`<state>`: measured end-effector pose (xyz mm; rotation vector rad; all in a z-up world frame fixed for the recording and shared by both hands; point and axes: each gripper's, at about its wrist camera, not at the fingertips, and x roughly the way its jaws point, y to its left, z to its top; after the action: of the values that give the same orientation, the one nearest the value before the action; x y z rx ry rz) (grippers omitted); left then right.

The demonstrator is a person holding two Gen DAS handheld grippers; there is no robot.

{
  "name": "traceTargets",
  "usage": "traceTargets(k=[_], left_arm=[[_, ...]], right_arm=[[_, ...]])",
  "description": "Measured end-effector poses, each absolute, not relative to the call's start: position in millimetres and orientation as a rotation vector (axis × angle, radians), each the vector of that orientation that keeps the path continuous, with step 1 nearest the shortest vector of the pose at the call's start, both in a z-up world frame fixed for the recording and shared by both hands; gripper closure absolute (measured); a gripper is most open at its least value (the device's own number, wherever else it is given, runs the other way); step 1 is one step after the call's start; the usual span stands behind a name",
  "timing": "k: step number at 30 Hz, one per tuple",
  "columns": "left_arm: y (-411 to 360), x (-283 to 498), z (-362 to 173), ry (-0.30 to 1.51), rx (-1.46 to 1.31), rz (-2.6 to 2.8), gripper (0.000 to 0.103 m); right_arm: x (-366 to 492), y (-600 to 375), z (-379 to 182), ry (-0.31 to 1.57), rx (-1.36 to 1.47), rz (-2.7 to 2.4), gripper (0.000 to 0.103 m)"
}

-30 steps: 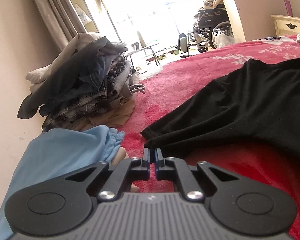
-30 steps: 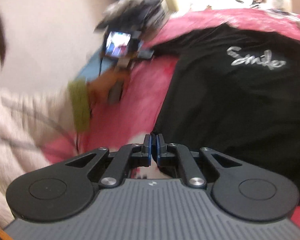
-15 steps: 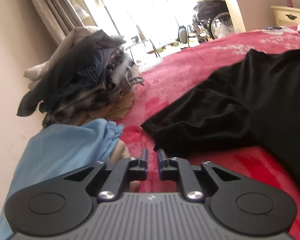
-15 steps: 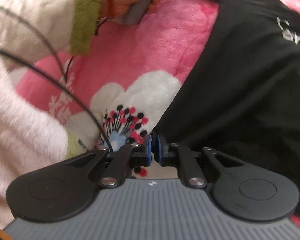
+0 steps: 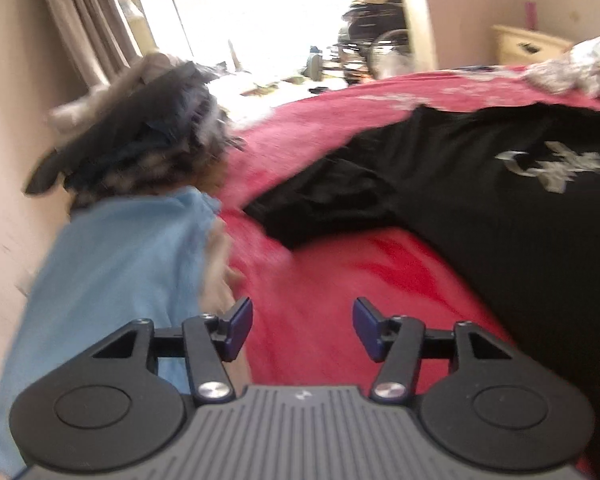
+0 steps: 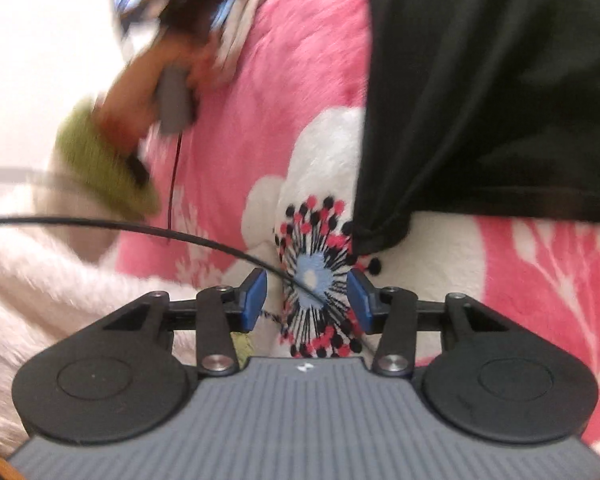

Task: Fold clothes

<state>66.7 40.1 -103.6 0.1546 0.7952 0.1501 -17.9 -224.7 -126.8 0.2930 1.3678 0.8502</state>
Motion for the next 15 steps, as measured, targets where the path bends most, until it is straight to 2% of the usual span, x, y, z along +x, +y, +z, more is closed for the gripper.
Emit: traceTargets(k=[6,10,15], left_arm=[[21,22,-105,0.929,-0.071,-0.175,0.045],[10,8,-112,1.013,-0.217,-0.348,0.044],[1,0,-127,1.121,-0.325,-0.462,0.044]], right_arm=[[-3,-302,-115,1.303,0.653,0.607,0.053],[-4,-376,-101,1.17,0.831,0.38,0.045],[-18,-479,-95,0.997,0.993,0.011,0.039]])
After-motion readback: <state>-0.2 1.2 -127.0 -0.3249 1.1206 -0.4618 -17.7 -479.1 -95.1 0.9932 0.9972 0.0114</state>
